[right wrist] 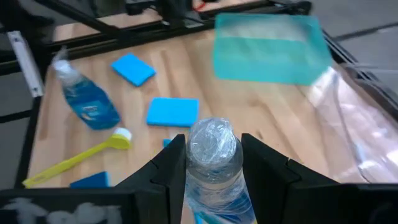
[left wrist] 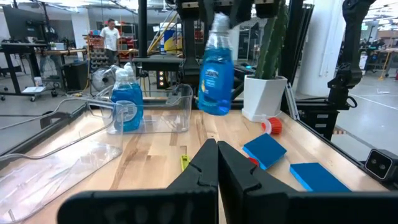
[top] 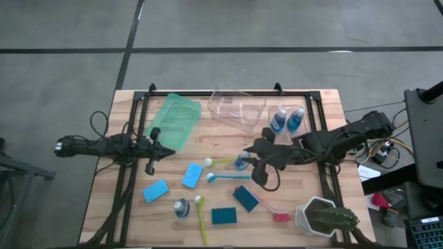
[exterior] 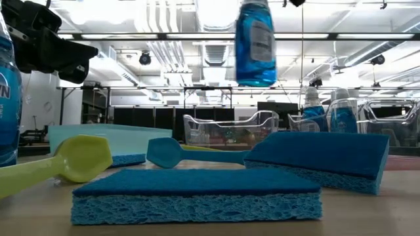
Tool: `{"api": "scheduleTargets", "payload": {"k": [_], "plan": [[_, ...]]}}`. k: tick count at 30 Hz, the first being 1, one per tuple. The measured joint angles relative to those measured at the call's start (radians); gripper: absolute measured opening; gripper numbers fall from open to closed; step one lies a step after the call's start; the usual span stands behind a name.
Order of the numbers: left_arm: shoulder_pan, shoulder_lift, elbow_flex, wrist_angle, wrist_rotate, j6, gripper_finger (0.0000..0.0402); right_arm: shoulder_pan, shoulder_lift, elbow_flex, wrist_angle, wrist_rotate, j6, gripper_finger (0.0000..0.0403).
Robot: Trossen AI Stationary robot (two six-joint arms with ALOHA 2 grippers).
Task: Pick & Place Kitchen Sink Supplies
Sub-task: Put the blue dishwashing liquid bottle into the right transparent bin
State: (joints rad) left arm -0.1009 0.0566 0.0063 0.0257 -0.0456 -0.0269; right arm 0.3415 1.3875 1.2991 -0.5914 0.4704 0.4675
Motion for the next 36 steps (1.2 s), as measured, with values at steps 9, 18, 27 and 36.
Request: {"api": "scheduleTargets", "payload": {"k": [9, 18, 27, 36], "plan": [[0.0, 0.0, 0.0, 0.0, 0.0, 0.0, 0.0, 0.032, -0.068, -0.002, -0.159, 0.179, 0.135, 0.0126], [0.0, 0.0, 0.0, 0.0, 0.0, 0.0, 0.0, 0.076, -0.149, -0.062, -0.241, 0.298, 0.249, 0.0127], [0.0, 0.0, 0.0, 0.0, 0.0, 0.0, 0.0, 0.087, -0.292, -0.206, -0.242, 0.37, 0.389, 0.0126], [0.0, 0.0, 0.0, 0.0, 0.0, 0.0, 0.0, 0.087, -0.454, -0.367, -0.241, 0.371, 0.503, 0.0127]]}}
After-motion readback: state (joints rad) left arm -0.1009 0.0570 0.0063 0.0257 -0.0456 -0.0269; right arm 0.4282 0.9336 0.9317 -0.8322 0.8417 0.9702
